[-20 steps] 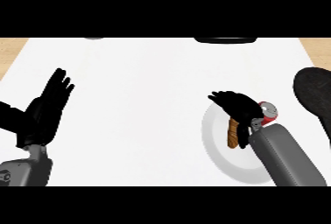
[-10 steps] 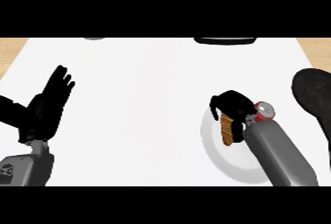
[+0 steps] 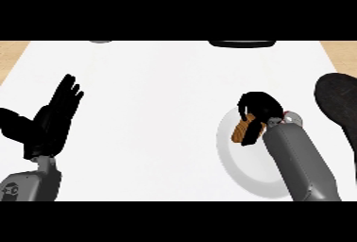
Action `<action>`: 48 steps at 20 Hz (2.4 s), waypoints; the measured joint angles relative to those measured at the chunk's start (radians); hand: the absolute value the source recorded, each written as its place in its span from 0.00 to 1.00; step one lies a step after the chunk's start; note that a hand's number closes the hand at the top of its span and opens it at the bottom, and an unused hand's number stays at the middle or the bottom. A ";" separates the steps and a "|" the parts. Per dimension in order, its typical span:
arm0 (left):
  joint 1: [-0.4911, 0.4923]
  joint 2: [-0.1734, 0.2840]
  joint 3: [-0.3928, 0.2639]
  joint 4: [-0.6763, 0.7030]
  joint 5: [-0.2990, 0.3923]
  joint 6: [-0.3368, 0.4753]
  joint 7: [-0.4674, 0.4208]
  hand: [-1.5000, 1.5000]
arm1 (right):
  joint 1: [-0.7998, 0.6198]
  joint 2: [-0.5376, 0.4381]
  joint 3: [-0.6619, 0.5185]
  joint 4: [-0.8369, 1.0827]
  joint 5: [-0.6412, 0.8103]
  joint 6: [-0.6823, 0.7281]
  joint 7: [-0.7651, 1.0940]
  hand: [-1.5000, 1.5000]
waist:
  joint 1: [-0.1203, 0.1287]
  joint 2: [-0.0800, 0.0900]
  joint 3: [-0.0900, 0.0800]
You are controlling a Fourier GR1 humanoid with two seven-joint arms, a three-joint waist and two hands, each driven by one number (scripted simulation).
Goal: Pick the croissant from the plate and place it in the pan
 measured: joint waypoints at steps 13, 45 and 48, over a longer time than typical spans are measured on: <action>0.005 0.003 0.013 -0.003 0.000 -0.002 0.004 0.50 | -0.088 -0.037 -0.060 -0.272 0.166 -0.172 0.437 1.00 | -0.012 -0.003 0.005; 0.003 -0.030 0.012 -0.017 -0.034 -0.022 0.004 0.50 | -0.063 -0.457 -0.561 0.076 -0.077 -0.518 0.010 1.00 | 0.015 0.011 0.008; -0.021 -0.031 0.012 0.000 -0.033 -0.028 0.001 0.50 | -0.093 -0.482 -0.588 0.225 -0.106 -0.576 -0.101 1.00 | 0.022 0.015 0.008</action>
